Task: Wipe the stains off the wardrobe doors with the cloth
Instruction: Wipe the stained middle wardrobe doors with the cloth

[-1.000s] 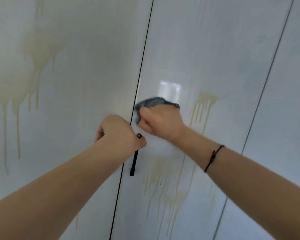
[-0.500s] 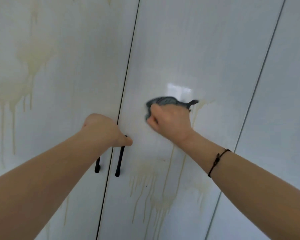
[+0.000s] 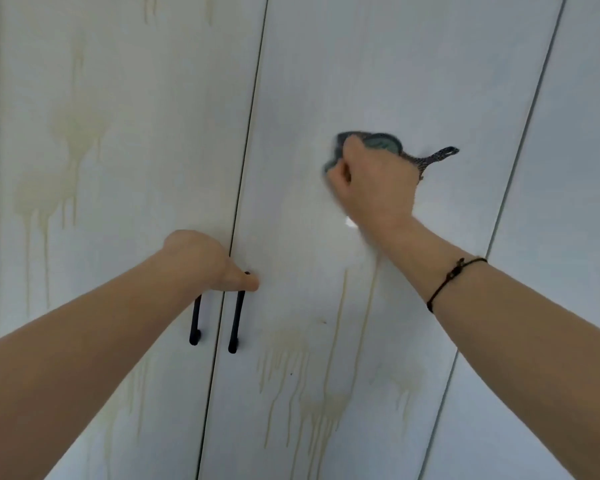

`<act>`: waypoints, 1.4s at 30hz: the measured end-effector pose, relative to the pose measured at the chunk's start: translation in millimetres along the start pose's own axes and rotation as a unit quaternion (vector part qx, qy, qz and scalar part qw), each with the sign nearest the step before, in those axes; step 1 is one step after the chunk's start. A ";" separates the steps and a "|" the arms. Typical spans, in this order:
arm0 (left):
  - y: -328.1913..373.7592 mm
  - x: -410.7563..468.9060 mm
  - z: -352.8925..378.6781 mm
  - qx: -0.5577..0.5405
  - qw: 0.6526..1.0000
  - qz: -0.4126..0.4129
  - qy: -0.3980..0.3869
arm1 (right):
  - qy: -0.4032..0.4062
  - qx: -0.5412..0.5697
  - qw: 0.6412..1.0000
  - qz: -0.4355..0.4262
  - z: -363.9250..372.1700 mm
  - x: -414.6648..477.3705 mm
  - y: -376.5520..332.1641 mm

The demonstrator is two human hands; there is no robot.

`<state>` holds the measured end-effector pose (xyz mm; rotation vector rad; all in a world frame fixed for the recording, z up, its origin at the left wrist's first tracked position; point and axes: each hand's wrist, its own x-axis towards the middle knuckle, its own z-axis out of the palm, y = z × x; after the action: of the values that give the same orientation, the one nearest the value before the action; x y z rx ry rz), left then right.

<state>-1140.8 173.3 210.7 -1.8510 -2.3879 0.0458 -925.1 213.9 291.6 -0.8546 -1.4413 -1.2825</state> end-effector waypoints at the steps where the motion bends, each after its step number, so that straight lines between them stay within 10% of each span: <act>1: 0.2 -1.8 -1.1 -0.001 1.000 -0.004 -0.006 | -0.011 0.033 0.998 -0.061 -1.5 -31.5 -12.3; 8: 2.4 -6.4 2.5 -0.001 1.000 0.009 0.025 | -0.089 0.062 0.964 -0.241 -16.4 -76.5 6.4; 16: 1.5 2.1 -2.6 -0.046 0.998 -0.017 -0.036 | 0.025 -0.030 0.987 0.153 -10.5 19.1 16.6; 21: 4.4 -1.7 5.0 -0.026 0.999 -0.018 0.005 | -0.085 0.124 0.983 -0.108 -10.4 -137.3 -57.9; 25: 3.9 -2.1 7.3 -0.017 1.000 -0.010 0.020 | -0.135 0.095 0.962 -0.216 -12.3 -100.8 -27.4; 32: -0.6 4.6 10.8 -0.003 1.000 0.003 0.007 | -0.006 -0.046 0.991 0.129 -28.5 39.1 54.9; 42: 4.1 -11.6 9.4 0.042 0.998 -0.002 0.041 | -0.111 0.054 0.976 -0.178 -37.8 -106.5 30.4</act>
<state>-1135.1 163.6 200.1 -1.7755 -2.2978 0.0669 -860.2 193.8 196.3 -0.7026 -1.8887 -1.3861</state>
